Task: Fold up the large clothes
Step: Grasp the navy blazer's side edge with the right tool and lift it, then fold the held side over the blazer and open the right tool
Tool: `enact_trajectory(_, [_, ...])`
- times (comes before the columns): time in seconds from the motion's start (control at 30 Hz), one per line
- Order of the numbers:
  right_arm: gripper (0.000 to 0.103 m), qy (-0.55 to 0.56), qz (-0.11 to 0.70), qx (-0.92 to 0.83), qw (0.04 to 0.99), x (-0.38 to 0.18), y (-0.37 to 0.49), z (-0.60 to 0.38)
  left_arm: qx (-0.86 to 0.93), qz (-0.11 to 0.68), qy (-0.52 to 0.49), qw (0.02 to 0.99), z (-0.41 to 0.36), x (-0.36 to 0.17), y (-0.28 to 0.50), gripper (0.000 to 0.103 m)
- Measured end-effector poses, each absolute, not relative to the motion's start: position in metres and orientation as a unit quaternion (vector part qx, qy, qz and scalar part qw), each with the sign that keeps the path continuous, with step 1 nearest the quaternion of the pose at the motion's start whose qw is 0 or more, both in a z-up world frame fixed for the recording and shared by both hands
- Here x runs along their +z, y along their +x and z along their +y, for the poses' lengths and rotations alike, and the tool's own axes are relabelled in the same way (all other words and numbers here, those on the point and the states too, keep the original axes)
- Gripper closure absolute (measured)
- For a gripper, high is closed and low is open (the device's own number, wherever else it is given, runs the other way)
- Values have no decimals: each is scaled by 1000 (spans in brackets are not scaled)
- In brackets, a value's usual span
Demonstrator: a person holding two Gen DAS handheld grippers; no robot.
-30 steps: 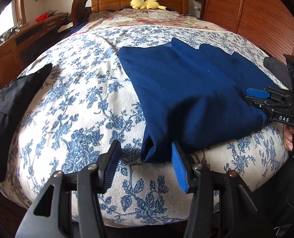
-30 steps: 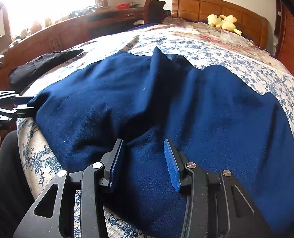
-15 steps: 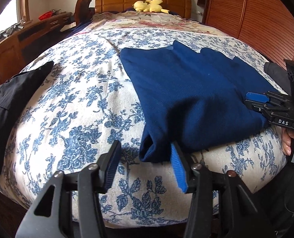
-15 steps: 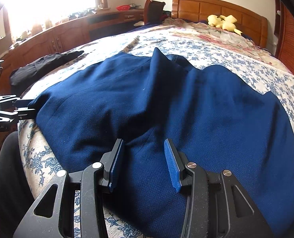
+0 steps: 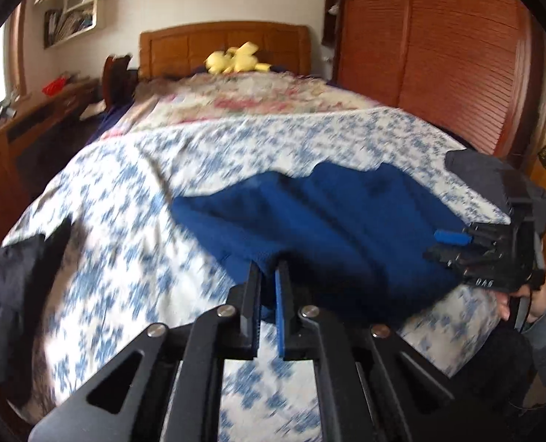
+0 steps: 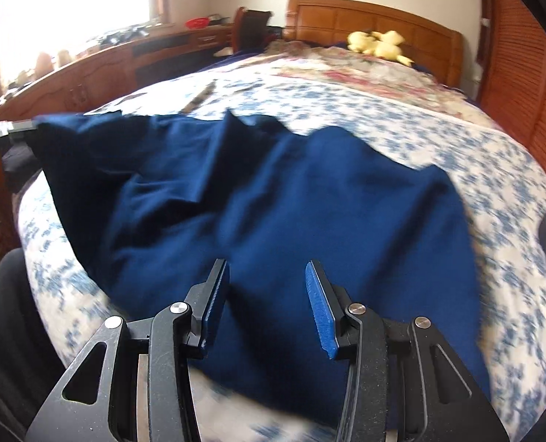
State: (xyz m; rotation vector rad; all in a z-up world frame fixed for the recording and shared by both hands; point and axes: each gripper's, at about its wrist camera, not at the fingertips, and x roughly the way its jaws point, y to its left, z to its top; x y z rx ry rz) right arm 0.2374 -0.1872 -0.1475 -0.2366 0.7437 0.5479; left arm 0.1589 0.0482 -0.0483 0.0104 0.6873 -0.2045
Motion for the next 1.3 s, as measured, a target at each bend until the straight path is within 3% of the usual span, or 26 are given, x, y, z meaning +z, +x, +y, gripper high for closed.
enact_trajectory(0.4, [60,-60,343,189,918,-127,226,-297,-244,295,83,920,-119,18,220,103])
enact_trajectory(0.63, [60,-47,340,173,923,-120,217,-331,-288,311,98,900,-188,4,236,103])
enact_trajectory(0.83, [60,-50,337,173,924,-117,218,-342,-280,327,97,897,-185,-13,232,98])
enact_trajectory(1.2, [60,-39,298,202,932,-71,229,-307,-253,290,79,920,-119,7,207,68])
enact_trajectory(1.3, [60,-39,291,222,930,-60,231,-288,-234,287,76,926,-95,5,204,66])
